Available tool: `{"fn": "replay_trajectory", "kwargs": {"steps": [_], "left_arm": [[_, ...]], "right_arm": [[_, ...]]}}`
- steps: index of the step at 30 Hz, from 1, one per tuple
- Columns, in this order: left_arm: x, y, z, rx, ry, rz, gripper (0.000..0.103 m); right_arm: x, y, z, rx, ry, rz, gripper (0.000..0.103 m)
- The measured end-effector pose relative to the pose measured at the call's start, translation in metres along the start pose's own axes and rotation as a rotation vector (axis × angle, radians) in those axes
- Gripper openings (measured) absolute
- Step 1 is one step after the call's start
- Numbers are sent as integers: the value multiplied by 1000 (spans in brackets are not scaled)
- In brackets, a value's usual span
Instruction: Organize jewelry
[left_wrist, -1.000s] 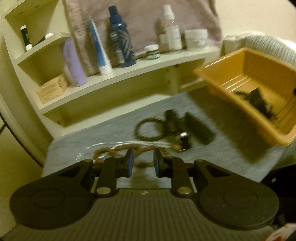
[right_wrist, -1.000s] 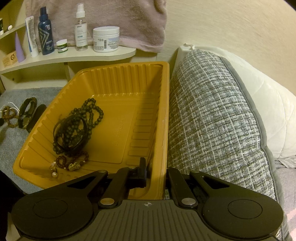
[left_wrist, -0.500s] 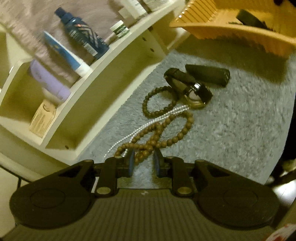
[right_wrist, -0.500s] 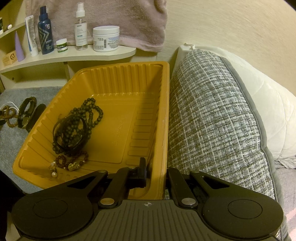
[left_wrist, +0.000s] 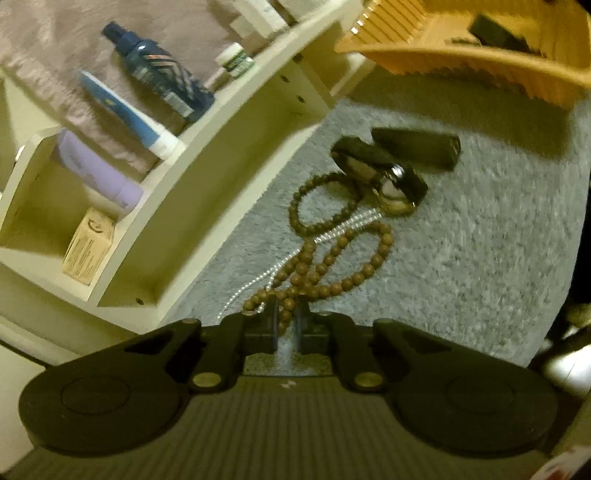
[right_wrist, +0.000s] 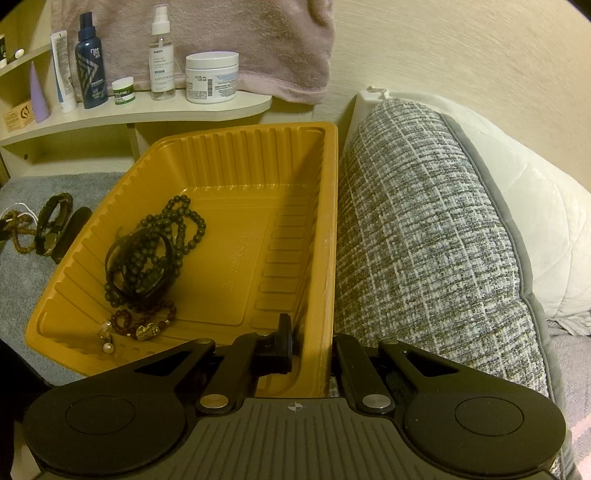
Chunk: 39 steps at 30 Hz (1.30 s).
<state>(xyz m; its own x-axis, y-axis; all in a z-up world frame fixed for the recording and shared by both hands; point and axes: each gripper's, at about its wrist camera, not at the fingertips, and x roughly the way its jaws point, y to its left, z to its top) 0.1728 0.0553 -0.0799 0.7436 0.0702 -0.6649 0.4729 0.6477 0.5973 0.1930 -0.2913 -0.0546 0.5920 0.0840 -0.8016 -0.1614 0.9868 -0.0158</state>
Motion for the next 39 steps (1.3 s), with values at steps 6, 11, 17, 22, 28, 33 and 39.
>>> {"fn": "replay_trajectory", "kwargs": {"steps": [6,11,17,22,28,33,39], "left_arm": [[-17,16,8,-64,-30,-4,5],[-36,35,16,-120,-92,-9,5],[-55,55,23,-169,-142,-27,4],[-71,68,31,-194,-186,-38,4],[-92,88,44,-217,-243,-35,4],[-108,103,51,-237,-285,-28,4],[-126,116,62,-251,-334,-33,4]], "right_arm": [[0,0,0,0,-1,0,4],[0,0,0,-3,-1,-1,4],[0,0,1,-4,-1,-1,4],[-1,0,0,-5,-1,-1,4],[-1,1,0,-4,-2,-1,4],[-1,1,0,-4,-2,-1,4],[-1,1,0,-4,-2,-2,4]]}}
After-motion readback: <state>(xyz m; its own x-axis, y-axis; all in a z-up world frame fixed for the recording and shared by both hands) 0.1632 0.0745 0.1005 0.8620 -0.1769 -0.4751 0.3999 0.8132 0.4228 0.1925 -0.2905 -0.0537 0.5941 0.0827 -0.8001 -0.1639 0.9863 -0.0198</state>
